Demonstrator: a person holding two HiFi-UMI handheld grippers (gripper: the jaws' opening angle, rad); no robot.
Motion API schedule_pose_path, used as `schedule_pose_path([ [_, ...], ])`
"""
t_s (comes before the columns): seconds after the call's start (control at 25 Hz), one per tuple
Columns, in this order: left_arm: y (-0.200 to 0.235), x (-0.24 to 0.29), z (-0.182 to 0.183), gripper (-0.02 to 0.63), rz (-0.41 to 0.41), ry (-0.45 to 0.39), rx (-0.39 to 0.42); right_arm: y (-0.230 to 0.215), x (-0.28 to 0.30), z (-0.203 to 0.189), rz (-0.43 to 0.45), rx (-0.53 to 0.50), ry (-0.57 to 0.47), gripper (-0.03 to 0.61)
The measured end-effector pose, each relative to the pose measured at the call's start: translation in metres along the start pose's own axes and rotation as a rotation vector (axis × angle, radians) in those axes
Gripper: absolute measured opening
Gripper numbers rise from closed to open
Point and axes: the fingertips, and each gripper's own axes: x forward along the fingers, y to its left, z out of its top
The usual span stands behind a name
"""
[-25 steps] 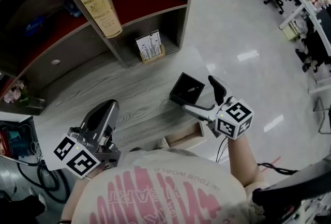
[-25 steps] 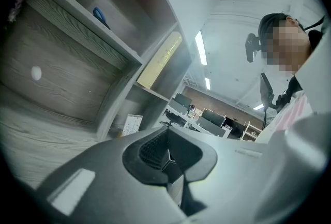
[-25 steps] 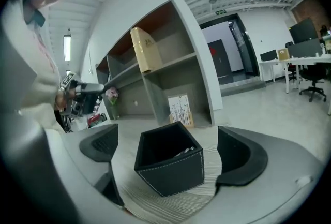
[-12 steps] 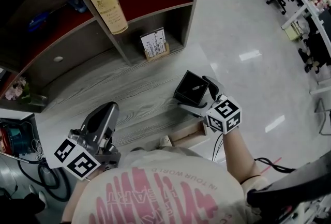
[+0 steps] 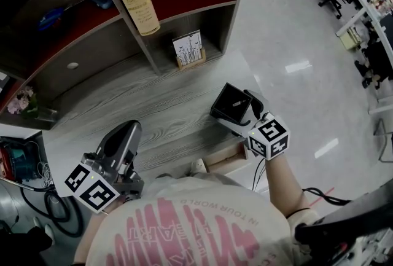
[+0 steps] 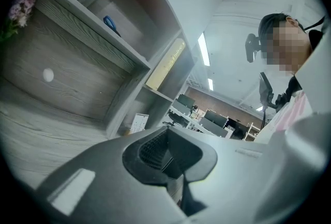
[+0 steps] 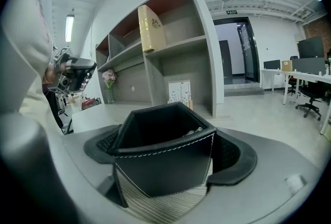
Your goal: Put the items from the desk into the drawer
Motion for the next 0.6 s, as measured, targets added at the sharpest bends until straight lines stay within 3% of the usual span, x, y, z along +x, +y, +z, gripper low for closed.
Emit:
schedule_pose_path([
  [0.24, -0.002, -0.007, 0.000, 0.020, -0.003, -0.010, 0.000, 0.015, -0.004, 0.002, -0.006, -0.020, 0.003, 0.514],
  [0.6, -0.006, -0.024, -0.003, 0.020, -0.034, -0.047, 0.006, 0.033, -0.025, 0.038, -0.032, 0.047, -0.126, 0.514],
])
